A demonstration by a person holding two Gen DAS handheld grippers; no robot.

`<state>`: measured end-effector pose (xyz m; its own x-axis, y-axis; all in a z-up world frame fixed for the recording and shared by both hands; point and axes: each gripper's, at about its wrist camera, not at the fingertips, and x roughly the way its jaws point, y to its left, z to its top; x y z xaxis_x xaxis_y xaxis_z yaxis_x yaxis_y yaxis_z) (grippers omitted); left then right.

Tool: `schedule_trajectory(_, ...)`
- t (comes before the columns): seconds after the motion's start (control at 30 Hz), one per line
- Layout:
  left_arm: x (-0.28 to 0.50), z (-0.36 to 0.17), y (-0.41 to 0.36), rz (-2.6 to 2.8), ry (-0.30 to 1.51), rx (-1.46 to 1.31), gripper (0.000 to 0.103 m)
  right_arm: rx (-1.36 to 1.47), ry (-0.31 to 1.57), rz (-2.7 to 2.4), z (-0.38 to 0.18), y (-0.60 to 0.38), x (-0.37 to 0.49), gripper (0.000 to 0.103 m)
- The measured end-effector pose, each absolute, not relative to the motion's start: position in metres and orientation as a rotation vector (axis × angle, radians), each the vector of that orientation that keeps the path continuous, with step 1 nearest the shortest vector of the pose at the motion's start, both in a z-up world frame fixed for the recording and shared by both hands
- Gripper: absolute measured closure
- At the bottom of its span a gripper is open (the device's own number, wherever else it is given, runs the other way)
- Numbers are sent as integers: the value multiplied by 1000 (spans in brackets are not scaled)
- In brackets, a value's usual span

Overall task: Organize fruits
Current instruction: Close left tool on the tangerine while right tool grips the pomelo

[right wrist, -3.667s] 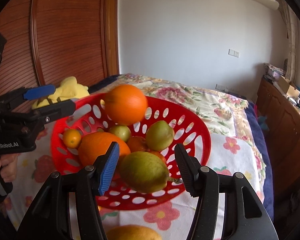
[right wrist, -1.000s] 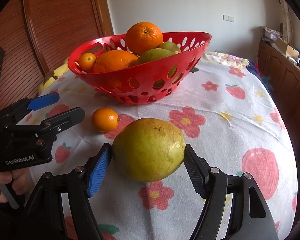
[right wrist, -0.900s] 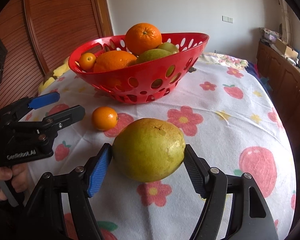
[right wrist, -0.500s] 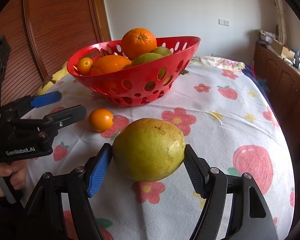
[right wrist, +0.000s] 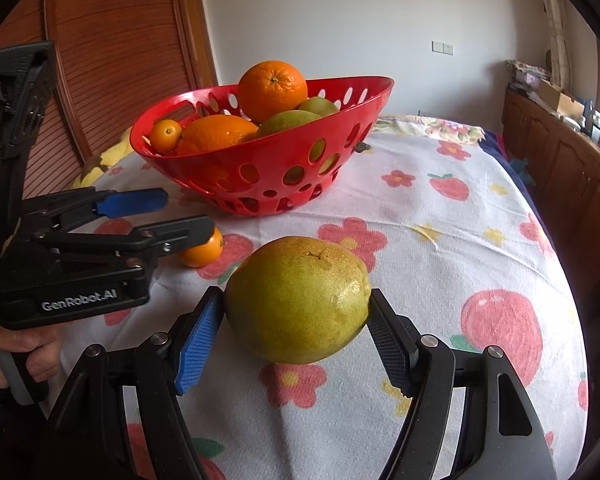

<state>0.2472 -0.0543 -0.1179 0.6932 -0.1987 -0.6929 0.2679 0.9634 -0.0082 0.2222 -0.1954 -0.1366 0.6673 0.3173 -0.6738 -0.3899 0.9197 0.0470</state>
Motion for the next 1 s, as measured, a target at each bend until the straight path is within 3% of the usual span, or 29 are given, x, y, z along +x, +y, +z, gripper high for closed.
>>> schedule_trajectory(0.23,252,-123,-58,-271,798,114,45,-108,744,400,-137,-195,223,29)
schedule_trajectory(0.47,250,-132,-56,-297,836,116,66,-109,749,398,-138,-194,224,29)
schedule_trajectory(1.0,226,-123,-27,-277,789,74,66,-109,758,398,-139,-195,226,29)
